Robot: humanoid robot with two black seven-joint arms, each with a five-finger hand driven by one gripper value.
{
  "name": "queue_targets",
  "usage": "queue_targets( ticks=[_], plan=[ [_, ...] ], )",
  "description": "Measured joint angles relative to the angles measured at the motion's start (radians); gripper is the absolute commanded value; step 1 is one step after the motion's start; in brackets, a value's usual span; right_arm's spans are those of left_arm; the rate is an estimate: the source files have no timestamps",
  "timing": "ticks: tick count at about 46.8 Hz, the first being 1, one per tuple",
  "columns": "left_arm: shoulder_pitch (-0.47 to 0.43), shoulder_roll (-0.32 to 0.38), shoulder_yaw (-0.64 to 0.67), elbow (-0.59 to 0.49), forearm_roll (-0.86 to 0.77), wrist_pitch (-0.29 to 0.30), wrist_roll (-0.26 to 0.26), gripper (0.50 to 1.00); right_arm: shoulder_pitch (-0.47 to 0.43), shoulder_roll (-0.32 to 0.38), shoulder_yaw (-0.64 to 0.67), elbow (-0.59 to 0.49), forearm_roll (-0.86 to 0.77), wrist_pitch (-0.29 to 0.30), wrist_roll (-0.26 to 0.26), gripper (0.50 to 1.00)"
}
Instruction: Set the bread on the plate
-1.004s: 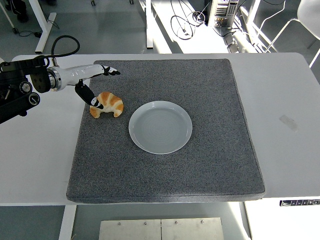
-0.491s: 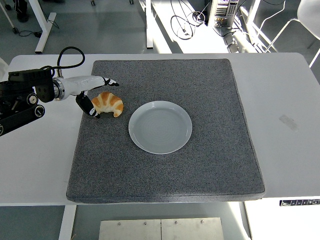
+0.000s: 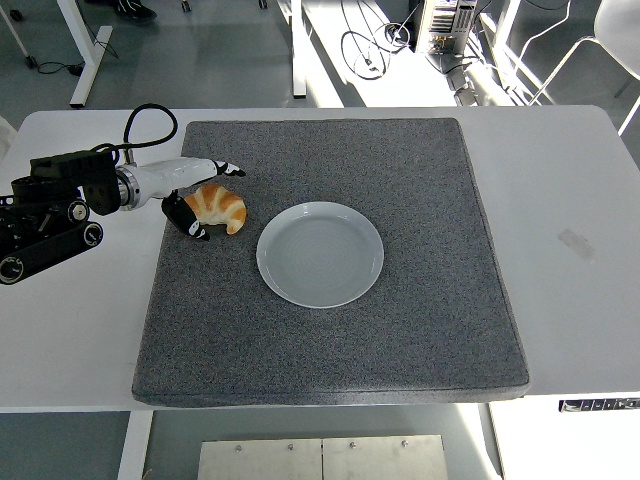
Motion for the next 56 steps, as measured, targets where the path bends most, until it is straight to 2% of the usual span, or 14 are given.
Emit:
queue_targets(
  ticks=[14,19,23,35,44,54,56],
  plan=[
    [0.015,-0.011,0.001,0.032,0.002,0.041,-0.009,0.945,0.0,0.0,0.0,0.001,0.0,0.0,0.0,1.0],
    [0.018,-0.018,0.002,0.047,0.003,0.045,-0.01,0.909,0.0,0.0,0.0,0.0,0.0,0.0,0.0,1.0],
    [0.021,-0.021,0.003,0.05,0.005,0.045,-0.01,0.833,0.0,0.0,0.0,0.0,0.0,0.0,0.0,1.0],
    [0.02,-0.034,0.003,0.058,0.004,0.045,-0.008,0.83,0.0,0.0,0.0,0.0,0.0,0.0,0.0,1.0],
    [0.018,-0.036,0.002,0.058,0.003,0.045,-0.007,0.733,0.0,0.0,0.0,0.0,0.0,0.0,0.0,1.0],
    [0.02,-0.042,0.004,0.059,0.005,0.045,-0.007,0.731,0.0,0.0,0.0,0.0,0.0,0.0,0.0,1.0],
    [0.021,-0.042,0.006,0.06,0.005,0.045,-0.007,0.712,0.0,0.0,0.0,0.0,0.0,0.0,0.0,1.0]
  ],
)
